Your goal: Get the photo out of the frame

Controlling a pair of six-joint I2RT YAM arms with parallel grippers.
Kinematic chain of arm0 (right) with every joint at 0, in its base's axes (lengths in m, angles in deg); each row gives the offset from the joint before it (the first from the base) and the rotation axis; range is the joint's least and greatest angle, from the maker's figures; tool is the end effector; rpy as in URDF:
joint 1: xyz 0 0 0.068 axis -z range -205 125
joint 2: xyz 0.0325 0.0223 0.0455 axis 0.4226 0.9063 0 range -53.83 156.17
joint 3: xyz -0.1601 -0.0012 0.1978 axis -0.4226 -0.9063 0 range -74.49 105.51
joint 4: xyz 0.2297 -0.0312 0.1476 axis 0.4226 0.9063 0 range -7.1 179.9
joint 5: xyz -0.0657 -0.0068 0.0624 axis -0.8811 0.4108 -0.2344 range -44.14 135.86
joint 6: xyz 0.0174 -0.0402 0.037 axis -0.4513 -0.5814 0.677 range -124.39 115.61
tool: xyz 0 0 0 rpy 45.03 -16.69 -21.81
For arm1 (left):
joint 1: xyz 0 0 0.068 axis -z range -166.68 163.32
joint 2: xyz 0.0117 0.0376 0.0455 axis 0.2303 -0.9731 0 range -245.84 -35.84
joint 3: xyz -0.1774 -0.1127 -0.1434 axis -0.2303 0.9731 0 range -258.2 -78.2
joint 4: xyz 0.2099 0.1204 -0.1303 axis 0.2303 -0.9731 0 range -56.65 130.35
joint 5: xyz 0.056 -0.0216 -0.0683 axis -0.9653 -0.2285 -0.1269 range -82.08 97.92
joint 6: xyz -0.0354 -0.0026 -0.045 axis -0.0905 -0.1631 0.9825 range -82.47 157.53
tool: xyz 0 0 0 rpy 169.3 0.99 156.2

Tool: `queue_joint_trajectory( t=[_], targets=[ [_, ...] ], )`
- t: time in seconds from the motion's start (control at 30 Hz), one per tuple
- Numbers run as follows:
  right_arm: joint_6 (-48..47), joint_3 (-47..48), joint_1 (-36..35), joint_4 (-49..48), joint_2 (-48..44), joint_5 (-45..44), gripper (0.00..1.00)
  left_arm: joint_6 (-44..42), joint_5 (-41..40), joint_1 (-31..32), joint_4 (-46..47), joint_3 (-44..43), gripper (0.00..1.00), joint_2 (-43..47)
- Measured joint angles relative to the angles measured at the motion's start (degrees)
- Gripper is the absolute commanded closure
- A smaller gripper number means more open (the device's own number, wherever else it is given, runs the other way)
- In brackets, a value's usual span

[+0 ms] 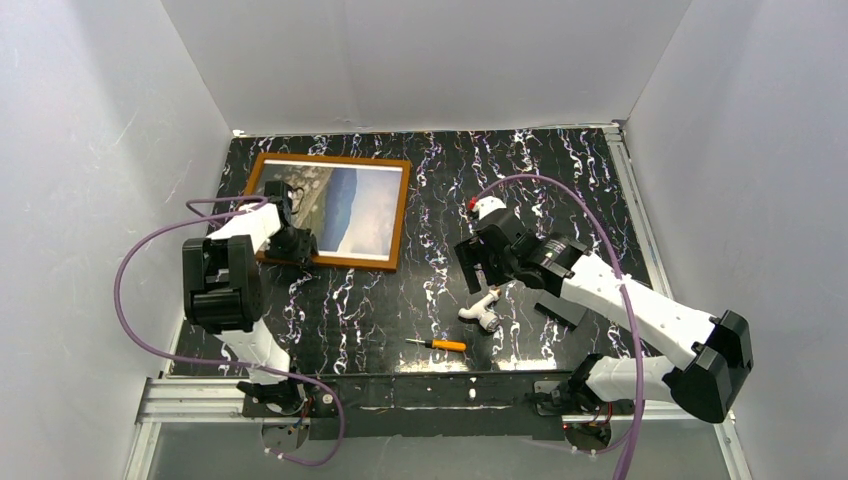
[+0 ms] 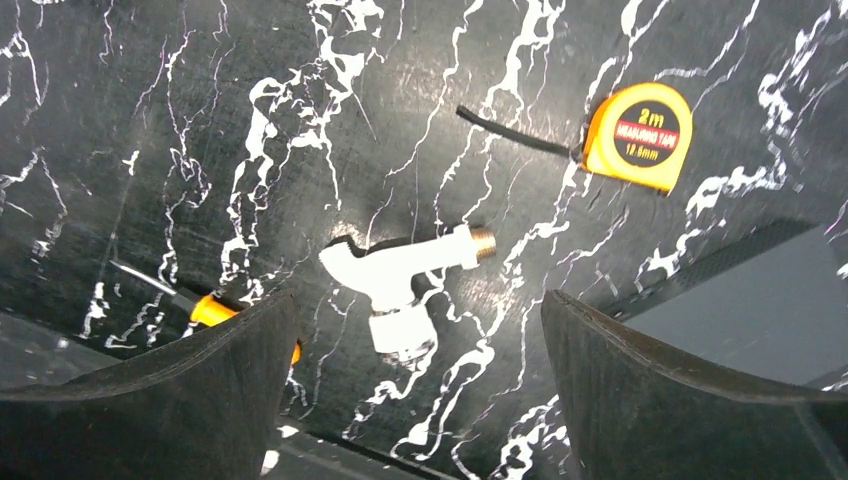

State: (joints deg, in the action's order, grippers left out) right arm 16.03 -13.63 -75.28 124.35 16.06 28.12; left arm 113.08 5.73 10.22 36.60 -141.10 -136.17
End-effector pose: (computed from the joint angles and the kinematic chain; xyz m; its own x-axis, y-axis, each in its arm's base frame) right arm 0.1838 0.2020 0.2753 -0.6743 -0.2916 -0.6784 -0.3984 0.9172 0.0017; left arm 0.3919 0.0228 0.1691 -0.0839 -0.9736 -0.2122 -0.6573 0.2141 -0.7226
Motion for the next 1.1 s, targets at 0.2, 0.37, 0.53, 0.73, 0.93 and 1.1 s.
queue_joint_trajectory(
  t=[0.2,0.37,0.53,0.73,0.93,1.1],
  targets=[
    [-8.52,-0.31,-2.64,-5.44,2.21,-1.33,0.02,-3.52,-2.49,0.07,-11.89,1.62,1.0,5.01],
    [-16.11,1.31,-6.19,-9.55,5.73,-1.86,0.02,-5.14,-2.91,0.09,-17.81,1.62,1.0,10.38],
    [-23.06,8.96,-13.09,-12.92,12.66,-3.76,0.02,-5.51,-2.95,0.11,-21.09,1.62,1.0,14.91],
    [-29.94,17.81,-25.18,-16.46,23.58,-9.27,0.01,-6.12,-2.95,0.11,-24.46,1.62,1.0,17.59],
    [-35.28,20.85,-33.07,-17.31,32.41,-16.04,0.02,-6.54,-2.89,0.11,-27.52,0.9,1.0,20.06],
    [-38.51,20.87,-34.4,-18.29,35.85,-22.49,0.04,-6.54,-2.8,0.13,-29.81,-0.26,1.0,22.47]
  ],
)
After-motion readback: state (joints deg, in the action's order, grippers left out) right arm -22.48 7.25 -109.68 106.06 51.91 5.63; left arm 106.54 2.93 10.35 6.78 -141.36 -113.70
